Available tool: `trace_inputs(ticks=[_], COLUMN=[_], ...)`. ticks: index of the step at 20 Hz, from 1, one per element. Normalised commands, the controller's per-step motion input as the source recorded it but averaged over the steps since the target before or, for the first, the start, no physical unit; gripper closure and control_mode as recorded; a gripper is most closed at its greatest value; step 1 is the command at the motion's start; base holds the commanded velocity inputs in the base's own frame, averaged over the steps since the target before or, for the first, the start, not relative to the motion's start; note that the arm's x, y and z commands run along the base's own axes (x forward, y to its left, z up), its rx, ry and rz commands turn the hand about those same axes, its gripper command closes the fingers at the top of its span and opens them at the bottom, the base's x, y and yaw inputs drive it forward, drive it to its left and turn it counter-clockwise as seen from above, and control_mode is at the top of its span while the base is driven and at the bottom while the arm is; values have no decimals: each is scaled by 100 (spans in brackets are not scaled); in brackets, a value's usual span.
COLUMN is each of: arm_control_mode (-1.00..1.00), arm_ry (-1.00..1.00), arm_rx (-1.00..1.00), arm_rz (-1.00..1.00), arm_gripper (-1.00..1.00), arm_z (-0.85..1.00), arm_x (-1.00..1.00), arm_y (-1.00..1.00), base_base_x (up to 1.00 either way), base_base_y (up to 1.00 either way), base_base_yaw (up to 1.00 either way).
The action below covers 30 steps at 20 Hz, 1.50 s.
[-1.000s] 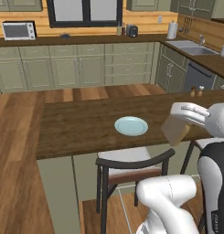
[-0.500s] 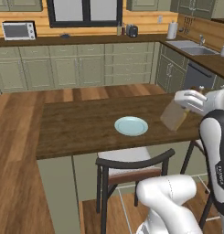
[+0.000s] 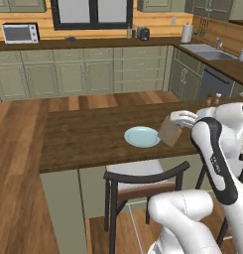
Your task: Start the toaster. Once the lever pops up, take the bread to the plate on the dining counter.
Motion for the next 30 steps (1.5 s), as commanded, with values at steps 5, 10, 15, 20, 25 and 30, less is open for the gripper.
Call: trace_inputs(ticks=[5,10,15,20,25,30], arm_control_mode=[-100,-100,-100,-100,-100,-100], arm_ry=[3,3,9,19,7,0], arm_rx=[-2,0,0,0,0,-4], arm_rz=[14,4,0,0,2,6], arm_gripper=[100,100,100,100,100,100], arm_z=[-67,-20,-1,-42,-44,-55], arm_x=[100,100,100,97,76,33], arm_y=[11,0,0,0,-1,-5], base_base_x=[0,0,0,0,0,0], base_base_y=[0,0,0,0,0,0], base_base_yaw=[0,0,0,0,0,0])
